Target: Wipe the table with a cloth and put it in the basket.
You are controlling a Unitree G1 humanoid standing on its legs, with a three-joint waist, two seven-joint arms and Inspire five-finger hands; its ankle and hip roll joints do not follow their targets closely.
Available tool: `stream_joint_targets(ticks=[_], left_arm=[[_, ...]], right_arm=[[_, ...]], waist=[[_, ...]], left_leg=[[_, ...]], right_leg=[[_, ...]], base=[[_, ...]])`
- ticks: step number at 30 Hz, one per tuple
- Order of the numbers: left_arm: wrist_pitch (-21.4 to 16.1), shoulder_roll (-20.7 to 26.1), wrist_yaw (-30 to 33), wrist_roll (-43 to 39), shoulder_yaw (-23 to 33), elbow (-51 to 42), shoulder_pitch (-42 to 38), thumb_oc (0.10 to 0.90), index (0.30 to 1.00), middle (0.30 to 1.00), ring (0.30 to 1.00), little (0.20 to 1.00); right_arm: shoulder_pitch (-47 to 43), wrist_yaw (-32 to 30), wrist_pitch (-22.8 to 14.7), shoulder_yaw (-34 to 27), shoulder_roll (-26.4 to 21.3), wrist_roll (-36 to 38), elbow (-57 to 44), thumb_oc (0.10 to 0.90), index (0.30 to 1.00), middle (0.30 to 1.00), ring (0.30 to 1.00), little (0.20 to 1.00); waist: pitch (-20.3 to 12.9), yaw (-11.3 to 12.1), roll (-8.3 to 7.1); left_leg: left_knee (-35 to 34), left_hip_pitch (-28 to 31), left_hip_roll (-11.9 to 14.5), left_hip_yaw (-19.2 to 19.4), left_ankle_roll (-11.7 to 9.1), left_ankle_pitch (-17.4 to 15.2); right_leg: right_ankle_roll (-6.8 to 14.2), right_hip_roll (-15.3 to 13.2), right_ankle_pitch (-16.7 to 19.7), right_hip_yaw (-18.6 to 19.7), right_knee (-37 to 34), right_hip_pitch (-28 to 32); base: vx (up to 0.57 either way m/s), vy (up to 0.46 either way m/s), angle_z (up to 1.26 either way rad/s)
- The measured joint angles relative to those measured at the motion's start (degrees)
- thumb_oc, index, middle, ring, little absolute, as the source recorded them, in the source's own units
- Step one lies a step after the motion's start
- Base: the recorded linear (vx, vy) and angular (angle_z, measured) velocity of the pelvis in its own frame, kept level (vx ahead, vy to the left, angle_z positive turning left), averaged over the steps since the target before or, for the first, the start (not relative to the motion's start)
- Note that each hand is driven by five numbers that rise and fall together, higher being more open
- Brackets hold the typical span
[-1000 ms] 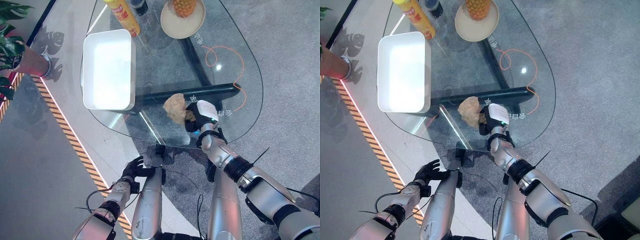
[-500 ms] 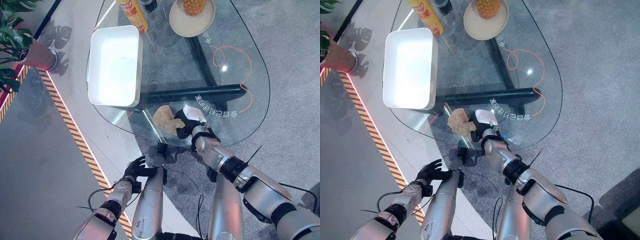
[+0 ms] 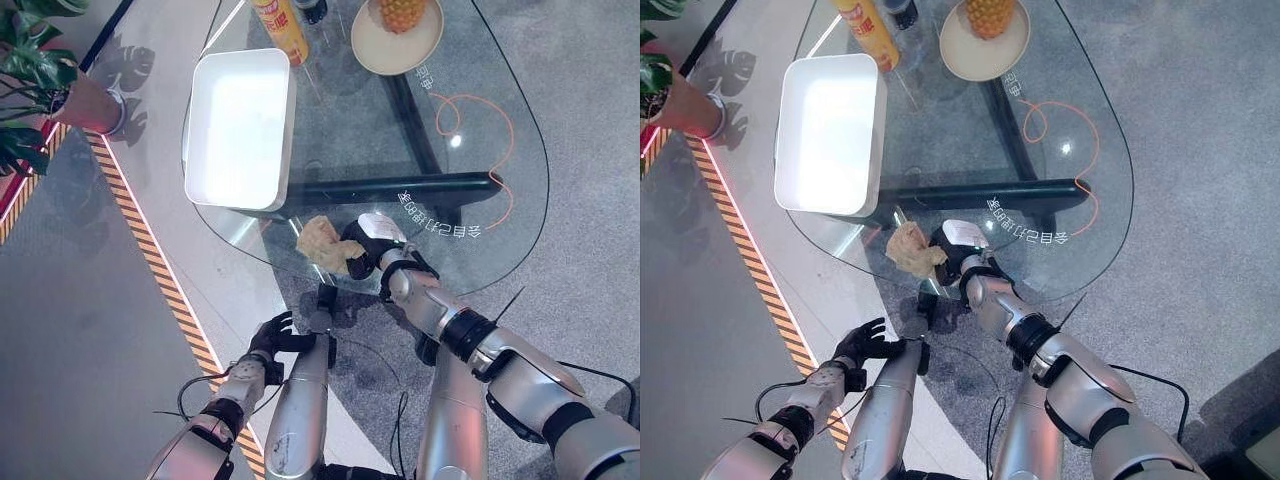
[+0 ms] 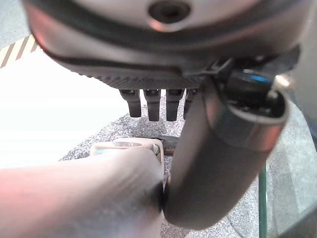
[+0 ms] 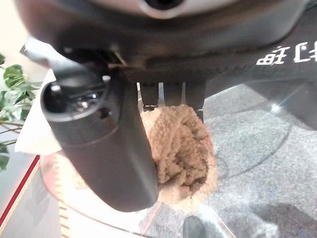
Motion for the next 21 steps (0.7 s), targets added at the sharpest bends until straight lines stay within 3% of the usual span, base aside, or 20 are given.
stream_joint_targets(ticks=[2, 5, 10, 14, 21], left_arm=[[0.0, 0.0, 0.0, 0.01, -0.04, -0.16, -0.16, 0.8, 0.9, 0.9, 0.9, 0.9], [0.0, 0.0, 0.0, 0.01, -0.71, -0.33, -0.24, 0.8, 0.9, 0.9, 0.9, 0.9], [-0.07, 0.0, -0.05, -0.04, -1.31, -0.36, -0.29, 0.8, 0.9, 0.9, 0.9, 0.9], [-0.17, 0.01, -0.08, -0.03, -1.39, -0.33, -0.28, 0.8, 0.9, 0.9, 0.9, 0.9], [-0.87, 0.26, -0.1, -0.9, -1.23, -0.43, -0.41, 0.8, 0.9, 0.9, 0.9, 0.9]], right_arm=[[0.0, 0.04, -0.02, -0.06, -0.01, 0.0, 0.2, 0.1, 0.3, 0.3, 0.3, 0.2], [-0.17, -0.2, -0.03, -0.15, -0.05, 0.07, 0.36, 0.1, 0.3, 0.3, 0.3, 0.2], [-0.75, -3.93, -1.21, -0.98, -0.06, 1.71, 1.41, 0.1, 0.3, 0.3, 0.3, 0.2], [-2.87, -9.36, -3.21, -5.16, -0.28, 5.37, 6.41, 0.1, 0.3, 0.3, 0.3, 0.2], [-5.95, -16.38, -3.43, -11.36, -6.57, 9.04, 11.88, 0.1, 0.3, 0.3, 0.3, 0.2]], waist=[[0.0, -0.03, 0.0], [0.0, 0.0, 0.0], [0.0, 0.08, 0.0], [0.0, 0.14, 0.0], [-0.02, -0.01, 0.03]], left_leg=[[0.12, -0.04, -0.07, 0.04, 0.17, 0.43], [0.06, -0.22, -0.18, 0.04, -1.79, 1.98], [0.38, -0.24, -0.59, 0.03, -1.93, 2.1], [0.08, -0.15, -0.38, -0.17, -1.57, 1.72], [1.9, -1.95, -0.27, -0.08, 0.07, 0.54]], right_leg=[[0.13, 0.01, 0.08, 0.08, -0.27, 0.1], [0.71, -0.15, 0.19, 0.11, -0.31, 0.14], [0.96, -0.76, 0.02, 0.1, 0.44, 0.14], [0.48, -0.61, -0.25, -0.09, 0.76, 0.11], [0.52, -0.65, 0.27, -0.98, -0.56, 0.12]], base=[[0.0, -0.001, -0.02], [0.01, 0.012, 0.04], [0.01, 0.008, 0.04], [0.0, -0.007, 0.01], [0.0, -0.006, 0.02]])
